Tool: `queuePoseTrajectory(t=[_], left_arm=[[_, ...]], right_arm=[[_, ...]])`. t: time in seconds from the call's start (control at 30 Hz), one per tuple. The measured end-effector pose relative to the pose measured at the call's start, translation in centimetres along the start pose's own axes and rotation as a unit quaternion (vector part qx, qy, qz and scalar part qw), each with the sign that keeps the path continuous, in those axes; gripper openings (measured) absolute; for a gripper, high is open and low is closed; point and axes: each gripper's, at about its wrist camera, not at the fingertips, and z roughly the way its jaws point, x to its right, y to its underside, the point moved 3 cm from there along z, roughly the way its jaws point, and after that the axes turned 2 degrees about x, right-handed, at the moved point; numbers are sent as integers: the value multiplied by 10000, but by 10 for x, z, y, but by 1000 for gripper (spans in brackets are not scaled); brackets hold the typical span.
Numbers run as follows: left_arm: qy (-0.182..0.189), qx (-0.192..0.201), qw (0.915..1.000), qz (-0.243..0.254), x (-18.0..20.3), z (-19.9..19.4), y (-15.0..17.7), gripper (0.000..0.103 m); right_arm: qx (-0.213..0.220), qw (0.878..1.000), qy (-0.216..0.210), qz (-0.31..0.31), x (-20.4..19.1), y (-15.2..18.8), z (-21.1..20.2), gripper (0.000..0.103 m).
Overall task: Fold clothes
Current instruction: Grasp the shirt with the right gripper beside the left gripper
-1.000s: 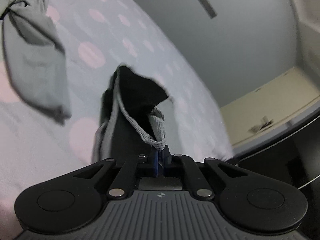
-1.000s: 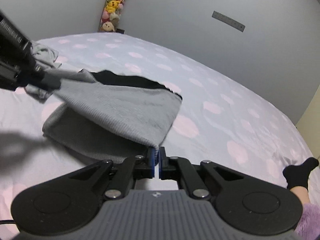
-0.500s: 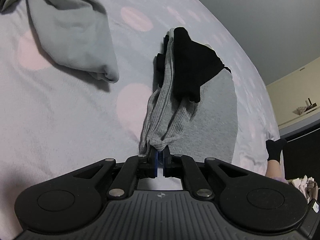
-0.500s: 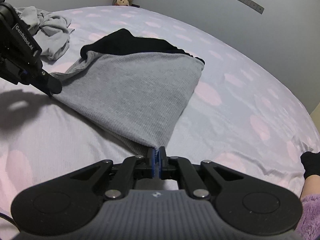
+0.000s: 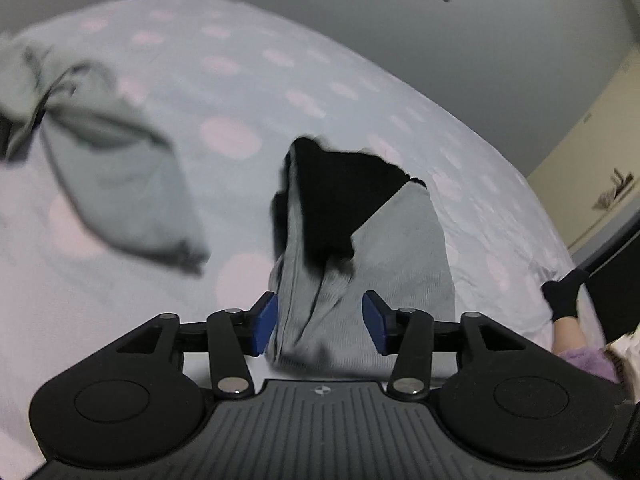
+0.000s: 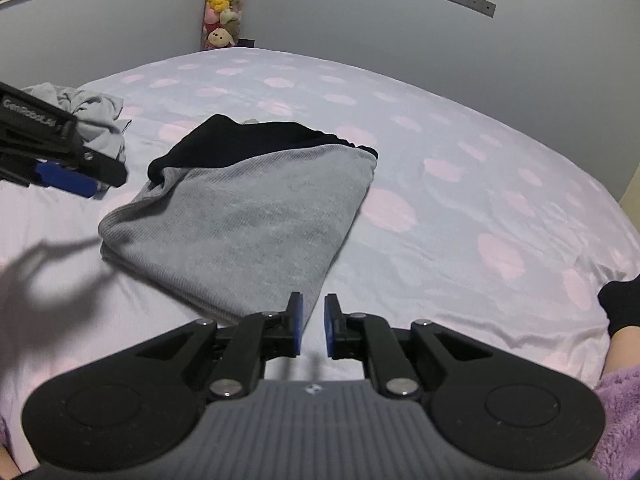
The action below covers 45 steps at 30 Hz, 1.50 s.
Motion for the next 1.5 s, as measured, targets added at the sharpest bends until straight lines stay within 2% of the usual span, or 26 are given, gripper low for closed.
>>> queuePoseTrajectory(t=[0.1, 0.23, 0.3, 0.37, 0.5, 0.57, 0.7, 0.9, 1.07, 1.27, 1.4, 1.5], left_arm=[[-169, 74, 9995, 258, 12, 11, -10, 50], [-272, 181, 9961, 817, 30, 25, -18, 50], [-455, 211, 9938, 991, 34, 36, -20, 50], [-648, 193, 9937, 892, 29, 47, -22, 50], [-689, -10, 9971, 317, -2, 58, -24, 50], [-675, -100, 9976, 102, -16, 61, -24, 56], [-512, -205, 9984, -150, -26, 62, -26, 60], [162, -383, 9960, -788, -36, 69, -44, 59], [547, -655, 9890, -1212, -52, 90, -52, 59], [1033, -694, 9771, -1726, -68, 106, -56, 59], [1276, -748, 9720, -1827, -71, 116, -57, 58], [1403, -756, 9713, -1766, -69, 124, -60, 57]], right_arm=[[-37, 10000, -35, 58, 0, 0, 6, 13], [-86, 9999, -47, 118, 2, 1, 15, 19], [-119, 9998, -48, 144, 4, 2, 20, 19], [-137, 9997, -39, 175, 5, 2, 24, 19], [-144, 9996, -2, 249, 12, 1, 31, 27], [-156, 9993, 0, 340, 16, 1, 35, 27], [-167, 9983, -40, 551, 24, -2, 42, 30], [75, 9947, -369, 953, 41, -22, 47, 45], [-92, 9819, -903, 1661, 59, -34, 64, 45], [-354, 9538, -1426, 2621, 81, -41, 89, 49], [-481, 9367, -1621, 3065, 93, -46, 109, 50], [-569, 9227, -1759, 3384, 100, -50, 125, 50]])
